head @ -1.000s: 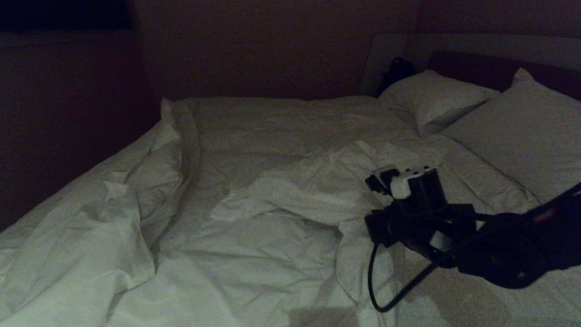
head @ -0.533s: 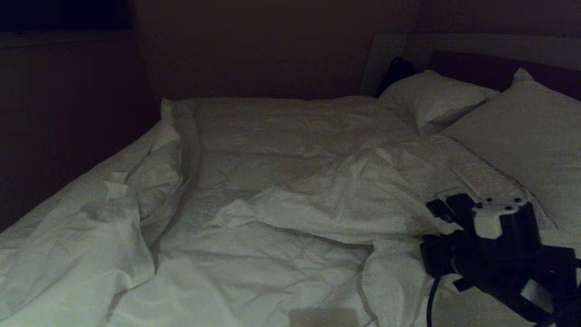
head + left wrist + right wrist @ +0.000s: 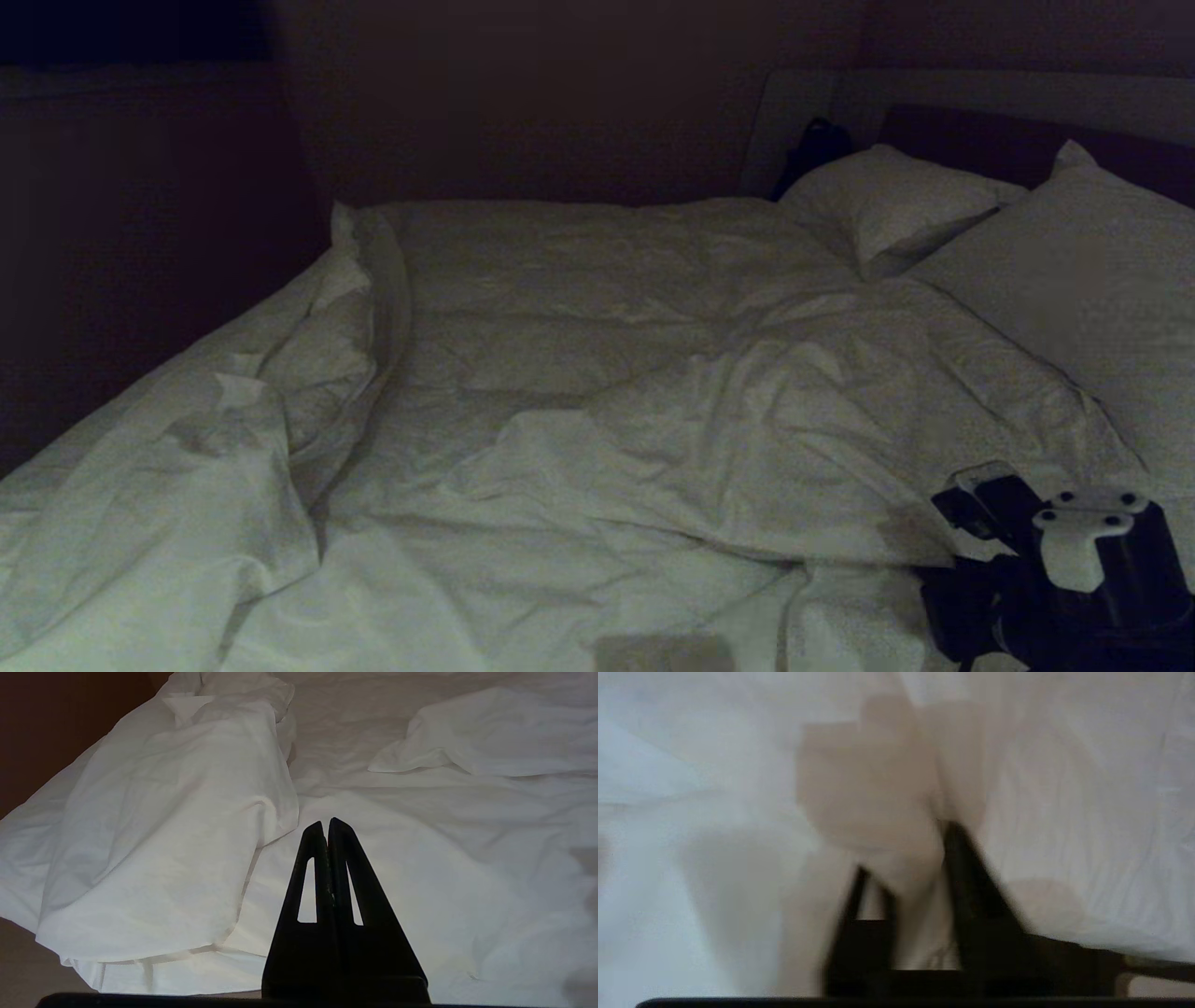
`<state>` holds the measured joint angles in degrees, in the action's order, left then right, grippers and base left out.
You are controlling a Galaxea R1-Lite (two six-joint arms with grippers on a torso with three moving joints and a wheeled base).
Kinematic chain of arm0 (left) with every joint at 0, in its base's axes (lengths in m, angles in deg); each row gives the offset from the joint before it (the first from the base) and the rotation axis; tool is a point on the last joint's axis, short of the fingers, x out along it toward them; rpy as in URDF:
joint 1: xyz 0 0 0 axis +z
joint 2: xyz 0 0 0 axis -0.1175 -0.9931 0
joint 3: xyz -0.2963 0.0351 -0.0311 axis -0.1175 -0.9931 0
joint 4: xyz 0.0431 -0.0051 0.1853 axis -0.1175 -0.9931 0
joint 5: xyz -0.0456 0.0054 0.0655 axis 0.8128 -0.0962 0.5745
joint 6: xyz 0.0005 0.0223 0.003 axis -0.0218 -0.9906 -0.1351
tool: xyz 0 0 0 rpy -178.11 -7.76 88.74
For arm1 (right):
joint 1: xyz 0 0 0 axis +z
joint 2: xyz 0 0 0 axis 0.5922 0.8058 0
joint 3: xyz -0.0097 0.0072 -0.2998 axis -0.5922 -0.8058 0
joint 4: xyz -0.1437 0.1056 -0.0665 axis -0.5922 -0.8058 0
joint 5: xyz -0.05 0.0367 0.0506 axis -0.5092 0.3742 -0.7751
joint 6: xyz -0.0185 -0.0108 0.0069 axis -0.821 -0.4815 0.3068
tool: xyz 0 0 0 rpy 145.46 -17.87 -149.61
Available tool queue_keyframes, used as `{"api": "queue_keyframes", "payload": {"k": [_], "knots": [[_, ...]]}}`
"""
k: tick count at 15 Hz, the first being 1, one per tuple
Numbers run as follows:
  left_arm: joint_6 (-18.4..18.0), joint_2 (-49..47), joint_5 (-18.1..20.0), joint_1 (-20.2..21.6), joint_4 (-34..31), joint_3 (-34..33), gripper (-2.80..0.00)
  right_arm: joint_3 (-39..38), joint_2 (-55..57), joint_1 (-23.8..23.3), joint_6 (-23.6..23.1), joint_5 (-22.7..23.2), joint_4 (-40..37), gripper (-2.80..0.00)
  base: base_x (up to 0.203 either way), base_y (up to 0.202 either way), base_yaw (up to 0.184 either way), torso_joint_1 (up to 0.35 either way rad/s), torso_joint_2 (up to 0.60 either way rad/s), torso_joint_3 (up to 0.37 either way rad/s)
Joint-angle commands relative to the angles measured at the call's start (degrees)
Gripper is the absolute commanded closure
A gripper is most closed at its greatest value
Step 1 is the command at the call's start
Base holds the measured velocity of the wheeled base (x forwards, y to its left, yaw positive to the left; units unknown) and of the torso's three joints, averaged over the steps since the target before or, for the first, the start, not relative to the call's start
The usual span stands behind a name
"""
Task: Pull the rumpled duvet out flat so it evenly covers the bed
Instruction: Flatten the corners of the folded blanket
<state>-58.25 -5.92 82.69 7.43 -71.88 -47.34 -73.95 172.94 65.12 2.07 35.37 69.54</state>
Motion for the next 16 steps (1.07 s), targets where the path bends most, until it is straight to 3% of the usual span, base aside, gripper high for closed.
{"api": "queue_keyframes", "payload": {"k": [1,5,8,13,14,16], "knots": [[0.0,0.0,0.0,0.0,0.0,0.0,0.0,-1.3,0.0,0.2,1.0,0.4,0.4,-2.8,0.0,0.0,0.0,0.0,0.0,0.0],[0.0,0.0,0.0,0.0,0.0,0.0,0.0,-2.3,-1.9,1.7,0.8,1.2,0.5,-2.8,0.0,0.0,0.0,0.0,0.0,0.0],[0.0,0.0,0.0,0.0,0.0,0.0,0.0,-2.1,-7.0,5.6,-0.4,0.5,0.3,-2.8,0.0,0.0,0.0,0.0,0.0,0.0],[0.0,0.0,0.0,0.0,0.0,0.0,0.0,0.8,-13.9,7.8,-10.6,0.6,-0.2,-2.8,0.0,0.0,0.0,0.0,0.0,0.0],[0.0,0.0,0.0,0.0,0.0,0.0,0.0,0.9,-13.6,7.9,-11.3,0.8,-0.2,0.0,0.0,0.0,0.0,0.0,0.0,0.0],[0.0,0.0,0.0,0.0,0.0,0.0,0.0,1.4,-10.1,8.1,-14.2,1.5,-0.2,0.0,0.0,0.0,0.0,0.0,0.0,0.0]]}}
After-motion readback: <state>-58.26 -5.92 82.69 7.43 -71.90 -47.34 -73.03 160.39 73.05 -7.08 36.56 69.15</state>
